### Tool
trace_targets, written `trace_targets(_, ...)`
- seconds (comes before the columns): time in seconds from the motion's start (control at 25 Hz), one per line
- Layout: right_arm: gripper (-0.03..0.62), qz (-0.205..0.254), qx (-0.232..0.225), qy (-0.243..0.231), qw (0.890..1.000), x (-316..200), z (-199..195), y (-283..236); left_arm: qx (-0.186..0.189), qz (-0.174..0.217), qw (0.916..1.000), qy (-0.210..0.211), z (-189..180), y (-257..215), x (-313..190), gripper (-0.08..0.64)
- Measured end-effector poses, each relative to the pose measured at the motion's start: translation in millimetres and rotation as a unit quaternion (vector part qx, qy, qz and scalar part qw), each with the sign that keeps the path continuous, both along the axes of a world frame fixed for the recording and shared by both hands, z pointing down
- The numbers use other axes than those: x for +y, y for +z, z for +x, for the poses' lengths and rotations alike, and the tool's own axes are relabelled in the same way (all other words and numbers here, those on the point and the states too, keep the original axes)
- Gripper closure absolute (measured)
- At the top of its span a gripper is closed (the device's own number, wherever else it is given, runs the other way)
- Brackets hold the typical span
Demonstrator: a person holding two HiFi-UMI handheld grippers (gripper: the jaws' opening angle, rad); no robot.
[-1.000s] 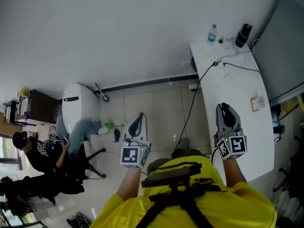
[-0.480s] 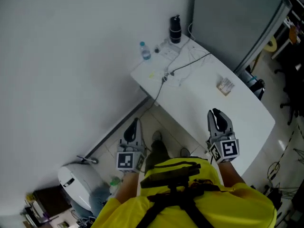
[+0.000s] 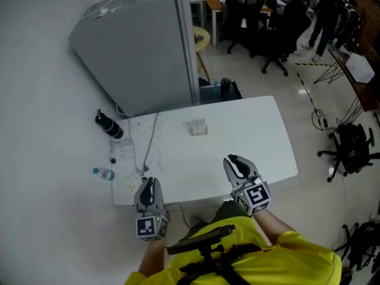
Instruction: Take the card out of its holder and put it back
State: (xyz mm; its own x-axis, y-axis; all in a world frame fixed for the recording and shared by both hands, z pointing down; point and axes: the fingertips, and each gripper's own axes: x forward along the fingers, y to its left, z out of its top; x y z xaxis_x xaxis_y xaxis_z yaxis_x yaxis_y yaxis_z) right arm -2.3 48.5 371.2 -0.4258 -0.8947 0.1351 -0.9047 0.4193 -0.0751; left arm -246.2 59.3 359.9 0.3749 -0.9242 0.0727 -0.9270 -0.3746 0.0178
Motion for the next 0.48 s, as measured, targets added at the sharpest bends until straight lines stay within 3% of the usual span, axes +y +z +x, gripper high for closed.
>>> trace_targets(0.12, 0.529, -0.006, -0.004, 0.04, 0.999, 6.4, 20.9, 2.5, 0.005, -0.01, 0.9981, 0.06, 37.8, 4.3, -20.4, 0.518)
trace_targets(0.24, 0.528, -0.013, -0.006, 0.063, 0.998, 7.6, 43.7, 6.4, 0.014, -0.024, 0.9937, 0.109, 77.2, 11.5, -33.1, 0.433)
trace_targets(0.48, 0.528, -0.02, -0.017, 0.065, 0.998, -5.9, 68.4, 13.4, 0.028, -0.038, 0.9892, 0.138, 117.7, 25.0, -48.5, 0.426)
